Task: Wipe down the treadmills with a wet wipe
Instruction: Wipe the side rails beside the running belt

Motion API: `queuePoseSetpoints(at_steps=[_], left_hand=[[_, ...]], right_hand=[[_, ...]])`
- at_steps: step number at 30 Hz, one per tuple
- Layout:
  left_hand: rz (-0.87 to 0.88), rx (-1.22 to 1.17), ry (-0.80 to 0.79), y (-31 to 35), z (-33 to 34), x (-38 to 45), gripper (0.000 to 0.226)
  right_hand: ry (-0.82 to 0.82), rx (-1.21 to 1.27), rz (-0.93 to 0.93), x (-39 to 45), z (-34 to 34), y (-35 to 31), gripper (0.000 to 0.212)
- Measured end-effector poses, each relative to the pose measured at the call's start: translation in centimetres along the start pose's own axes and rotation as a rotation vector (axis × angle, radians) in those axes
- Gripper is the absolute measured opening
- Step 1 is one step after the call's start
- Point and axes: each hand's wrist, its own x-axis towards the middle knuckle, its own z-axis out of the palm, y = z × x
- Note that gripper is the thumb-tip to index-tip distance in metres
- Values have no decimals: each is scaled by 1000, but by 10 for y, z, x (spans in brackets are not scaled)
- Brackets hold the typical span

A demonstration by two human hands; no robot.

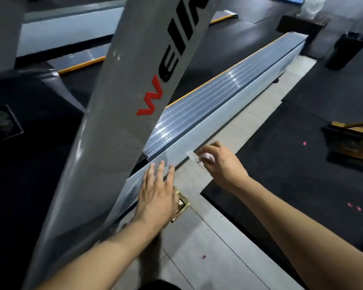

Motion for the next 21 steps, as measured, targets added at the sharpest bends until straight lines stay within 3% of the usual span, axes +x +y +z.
queuePoseSetpoints(at_steps=[4, 8, 13, 16, 21], left_hand=[[-237, 83, 61, -1, 16, 19, 79], [-430, 150, -41, 1, 25, 27, 86], [-541, 78, -29, 13, 29, 36, 89], [-594, 17, -38, 17, 29, 36, 94], [-636, -38, -64, 20, 25, 43, 98]], right_hand=[[-1, -1, -218, 47, 12, 20, 26], [38, -13, -414, 106, 31, 4, 28], [101, -5, -590, 157, 66, -20, 28], [-16, 62, -631, 158, 95, -17, 23], [-225, 65, -851, 126, 117, -9, 45]])
